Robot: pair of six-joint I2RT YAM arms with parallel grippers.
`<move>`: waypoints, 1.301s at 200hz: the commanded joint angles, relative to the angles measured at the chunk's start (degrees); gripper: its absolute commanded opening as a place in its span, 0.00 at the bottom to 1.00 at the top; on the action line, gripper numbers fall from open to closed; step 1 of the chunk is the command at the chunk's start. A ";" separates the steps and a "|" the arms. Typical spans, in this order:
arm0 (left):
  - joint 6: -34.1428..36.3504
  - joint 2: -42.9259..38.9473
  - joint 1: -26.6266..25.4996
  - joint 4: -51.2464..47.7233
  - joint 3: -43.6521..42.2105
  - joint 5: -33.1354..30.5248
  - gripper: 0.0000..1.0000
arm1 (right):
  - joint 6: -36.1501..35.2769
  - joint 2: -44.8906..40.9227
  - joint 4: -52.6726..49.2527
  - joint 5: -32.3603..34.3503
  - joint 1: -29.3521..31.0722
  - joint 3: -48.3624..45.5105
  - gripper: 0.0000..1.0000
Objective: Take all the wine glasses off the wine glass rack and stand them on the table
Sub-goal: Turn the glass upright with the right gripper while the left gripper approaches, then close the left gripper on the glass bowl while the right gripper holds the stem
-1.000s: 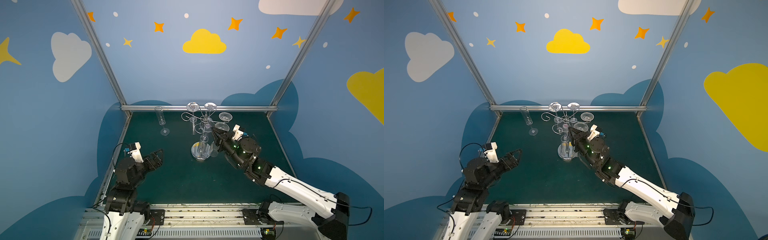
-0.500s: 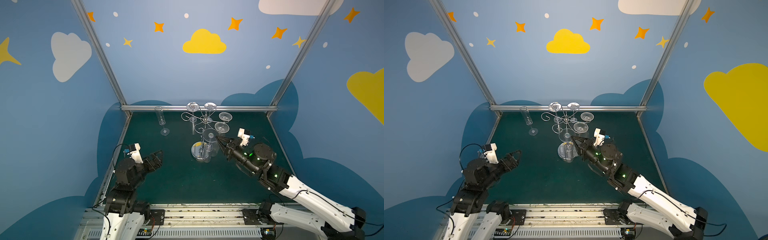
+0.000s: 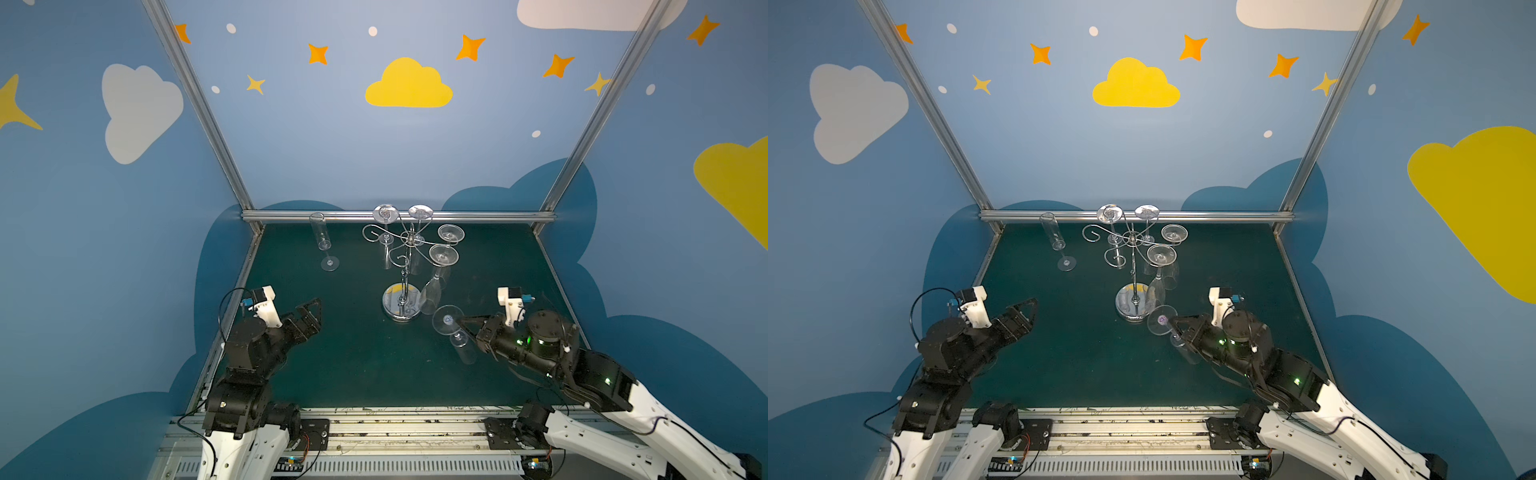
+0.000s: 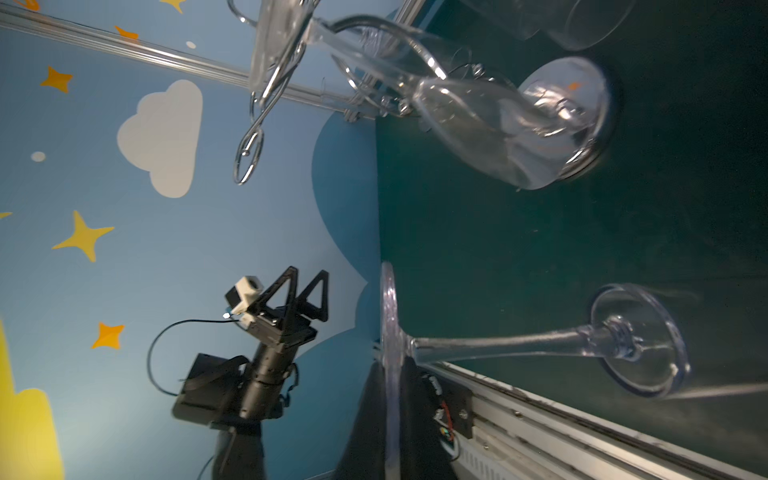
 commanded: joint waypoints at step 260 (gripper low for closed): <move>16.54 32.92 -31.02 14.42 32.91 36.93 0.65 | -139.87 11.52 24.17 -1.29 17.52 8.46 0.00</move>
